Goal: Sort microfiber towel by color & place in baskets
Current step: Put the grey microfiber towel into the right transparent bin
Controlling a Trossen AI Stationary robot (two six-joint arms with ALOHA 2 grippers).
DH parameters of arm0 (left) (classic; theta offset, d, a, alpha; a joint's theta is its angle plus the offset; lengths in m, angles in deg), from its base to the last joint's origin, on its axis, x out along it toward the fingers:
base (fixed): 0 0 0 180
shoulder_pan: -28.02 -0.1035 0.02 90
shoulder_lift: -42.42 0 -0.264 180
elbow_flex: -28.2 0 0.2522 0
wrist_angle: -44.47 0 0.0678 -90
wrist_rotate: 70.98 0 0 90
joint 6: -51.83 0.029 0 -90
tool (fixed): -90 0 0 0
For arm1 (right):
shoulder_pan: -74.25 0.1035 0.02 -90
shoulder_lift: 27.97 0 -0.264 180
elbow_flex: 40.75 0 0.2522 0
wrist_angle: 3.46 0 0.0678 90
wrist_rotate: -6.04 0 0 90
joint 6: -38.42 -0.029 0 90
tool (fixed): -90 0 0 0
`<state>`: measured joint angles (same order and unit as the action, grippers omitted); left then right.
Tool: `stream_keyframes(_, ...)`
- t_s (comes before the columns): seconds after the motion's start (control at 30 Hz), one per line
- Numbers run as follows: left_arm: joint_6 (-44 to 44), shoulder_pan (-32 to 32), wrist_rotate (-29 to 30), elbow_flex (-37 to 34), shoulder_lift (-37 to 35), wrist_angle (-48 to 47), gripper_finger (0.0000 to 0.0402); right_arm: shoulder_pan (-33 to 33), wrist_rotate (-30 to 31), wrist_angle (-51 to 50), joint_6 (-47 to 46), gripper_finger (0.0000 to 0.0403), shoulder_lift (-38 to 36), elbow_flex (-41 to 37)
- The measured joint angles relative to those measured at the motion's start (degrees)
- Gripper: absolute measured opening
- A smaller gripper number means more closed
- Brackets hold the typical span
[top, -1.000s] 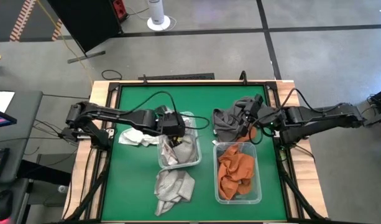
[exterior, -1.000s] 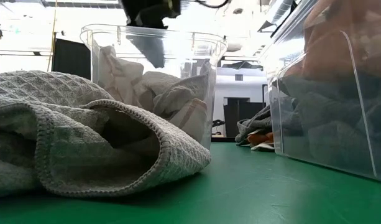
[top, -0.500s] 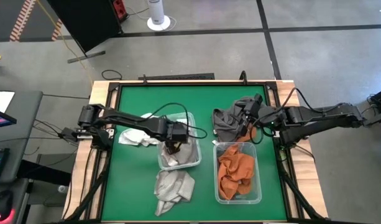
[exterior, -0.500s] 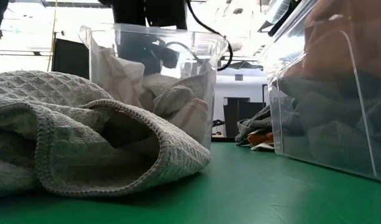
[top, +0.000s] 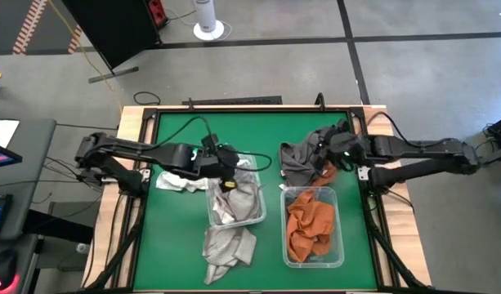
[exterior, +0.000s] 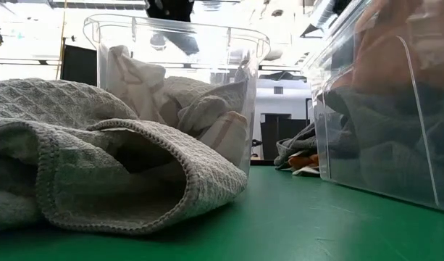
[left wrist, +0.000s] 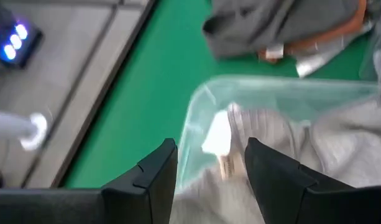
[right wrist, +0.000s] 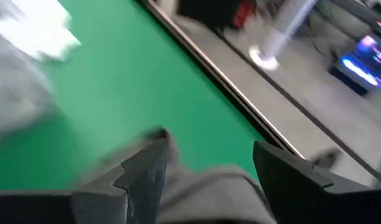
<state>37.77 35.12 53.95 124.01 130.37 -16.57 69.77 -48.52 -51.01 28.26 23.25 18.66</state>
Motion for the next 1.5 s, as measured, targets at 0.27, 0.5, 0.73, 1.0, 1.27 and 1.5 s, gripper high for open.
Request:
stream_keyframes(0.27,3.6,2.7,-0.3,-8.1,-0.7,7.0,0.0180,-15.0,-16.5,-15.5,15.2,0.0270,4.7,0.6)
stream_keyframes(0.5,4.2,2.5,0.0,-9.3,-0.8,8.7,0.0180,-22.1,-17.6,-12.7,29.8,0.0259,10.3,0.6)
stream_keyframes(0.73,4.8,3.1,0.2,-9.3,-0.8,7.5,0.0180,-23.7,-19.1,-12.8,31.7,0.0107,18.8,0.7)
stream_keyframes(1.0,6.3,3.3,0.2,-9.3,-0.8,7.7,0.0180,-21.0,-19.1,-22.9,25.1,0.0019,21.6,6.5)
stream_keyframes(1.27,8.6,3.2,0.2,-9.3,-0.8,7.9,0.0180,-11.5,-18.8,-26.9,20.6,0.0013,12.8,20.8)
stream_keyframes(1.5,13.8,3.2,0.2,-10.1,-0.7,16.0,0.0180,-3.7,-18.8,-23.3,16.7,0.0013,6.0,28.9)
